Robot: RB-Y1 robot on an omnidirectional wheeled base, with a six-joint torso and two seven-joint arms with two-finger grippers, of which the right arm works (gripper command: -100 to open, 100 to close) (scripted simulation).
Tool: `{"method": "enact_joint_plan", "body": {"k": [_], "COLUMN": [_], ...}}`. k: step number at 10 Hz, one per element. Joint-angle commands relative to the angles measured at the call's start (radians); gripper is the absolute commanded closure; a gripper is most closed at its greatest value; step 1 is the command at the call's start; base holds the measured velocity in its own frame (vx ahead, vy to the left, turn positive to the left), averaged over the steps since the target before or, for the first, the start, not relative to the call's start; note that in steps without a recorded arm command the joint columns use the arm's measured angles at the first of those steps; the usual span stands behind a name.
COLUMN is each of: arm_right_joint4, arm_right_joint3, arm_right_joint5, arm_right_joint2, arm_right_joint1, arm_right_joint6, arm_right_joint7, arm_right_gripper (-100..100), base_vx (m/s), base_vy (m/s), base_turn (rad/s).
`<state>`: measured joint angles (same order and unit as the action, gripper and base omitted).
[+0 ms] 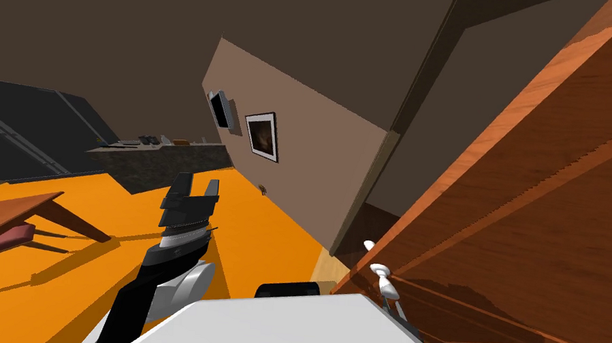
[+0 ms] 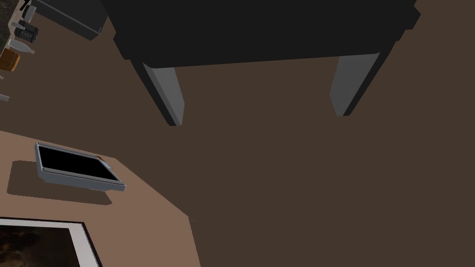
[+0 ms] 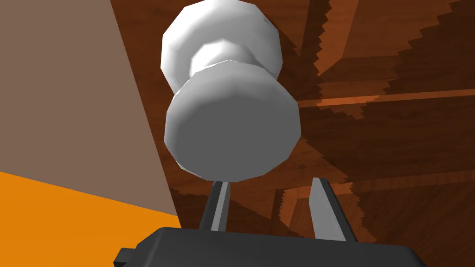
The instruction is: Pull the door open
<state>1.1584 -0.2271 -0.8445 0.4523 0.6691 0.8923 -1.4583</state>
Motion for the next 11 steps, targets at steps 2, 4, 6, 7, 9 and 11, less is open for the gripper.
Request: {"method": "enact_joint_plan", "body": {"k": [2,4,6,7,9,11], "arm_right_joint4": [0.002,-0.008,-0.019,-0.023,-0.036,-0.054], "arm_right_joint3": [-0.019,-0.036,-0.054,-0.061,-0.063,-0.044], "arm_right_joint5": [0.040,0.076,0.113,0.127,0.130,0.118], "arm_right_joint2": [-0.026,-0.049,-0.075,-0.084,-0.084,-0.074], "arm_right_joint1": [-0.046,-0.086,-0.130,-0.146,-0.154,-0.179], "arm_right_joint6": [0.037,0.068,0.100,0.112,0.118,0.107], "arm_right_joint7": [0.021,0.036,0.053,0.059,0.052,0.040], "arm_right_gripper": [-100,-100,-100,-100,-100,-100], "base_vx": [-0.259,-0.264,-0.248,-0.244,-0.173,0.129], "base_vy": [-0.043,-0.032,-0.075,-0.070,-0.021,-0.024], "base_turn": [0.041,0.043,0.040,0.037,0.015,0.077]}}
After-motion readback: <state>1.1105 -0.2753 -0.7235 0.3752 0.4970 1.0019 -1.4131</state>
